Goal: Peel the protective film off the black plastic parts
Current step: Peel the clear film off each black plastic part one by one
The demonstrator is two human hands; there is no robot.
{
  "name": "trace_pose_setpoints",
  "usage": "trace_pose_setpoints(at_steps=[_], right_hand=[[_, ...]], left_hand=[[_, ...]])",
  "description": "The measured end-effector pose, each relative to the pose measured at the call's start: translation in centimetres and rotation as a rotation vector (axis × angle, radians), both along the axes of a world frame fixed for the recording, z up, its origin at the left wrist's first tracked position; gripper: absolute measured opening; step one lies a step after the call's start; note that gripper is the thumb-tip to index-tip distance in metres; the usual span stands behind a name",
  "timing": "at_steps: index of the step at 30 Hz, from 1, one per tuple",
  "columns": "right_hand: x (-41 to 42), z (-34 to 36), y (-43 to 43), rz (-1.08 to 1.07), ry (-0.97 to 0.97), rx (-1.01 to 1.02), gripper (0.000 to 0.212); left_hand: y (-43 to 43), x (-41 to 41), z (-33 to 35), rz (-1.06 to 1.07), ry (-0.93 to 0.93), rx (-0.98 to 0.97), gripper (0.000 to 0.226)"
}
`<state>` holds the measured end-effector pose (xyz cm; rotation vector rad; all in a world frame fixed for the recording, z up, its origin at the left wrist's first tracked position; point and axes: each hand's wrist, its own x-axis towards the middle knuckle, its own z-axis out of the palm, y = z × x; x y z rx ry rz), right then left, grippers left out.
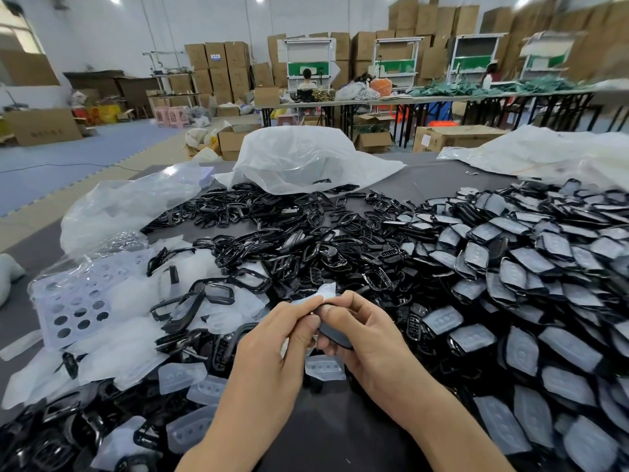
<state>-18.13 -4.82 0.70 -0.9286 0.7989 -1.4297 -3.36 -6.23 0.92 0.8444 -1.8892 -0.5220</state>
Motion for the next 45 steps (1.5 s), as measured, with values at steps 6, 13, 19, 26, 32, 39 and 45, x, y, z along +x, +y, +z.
trace_pose_setpoints(at_steps=[6,13,19,26,32,39,45], right_hand=[[-0.1,0.0,-0.1,-0.022,-0.013,-0.009,0.013],[-0.3,-0.2,-0.3,-0.193,-0.014,0.086,0.013],[-0.8,0.0,-0.4,-0.191,-0.066,0.134,0.011],[-0.5,0.0,-0.3,-0.130,-0.039,0.081,0.017],[0.2,-0.6,-0.1,-0.032,0.069,-0.017,0.026],[0.2,-0.9,-0.3,-0.088,0.029,0.006,0.015],[0.2,-0.7,-0.2,-0.062,0.042,0.000,0.015]], left_hand=[[0.2,0.0,-0.1,0.031,0.008,0.038,0.022],[0.6,-0.3,-0.6,-0.040,-0.417,-0.262,0.026],[1.2,-1.1,-1.4,-0.120,-0.350,-0.188,0.038],[0.3,-0.4,-0.7,0.001,0.098,0.168,0.017],[0.1,-0.7,-0.2,-0.015,0.203,0.347,0.012],[-0.6,-0.4,-0.4,0.067,0.276,0.363,0.010],[-0.1,-0.7,-0.2,-0.009,0.357,0.442,0.019]])
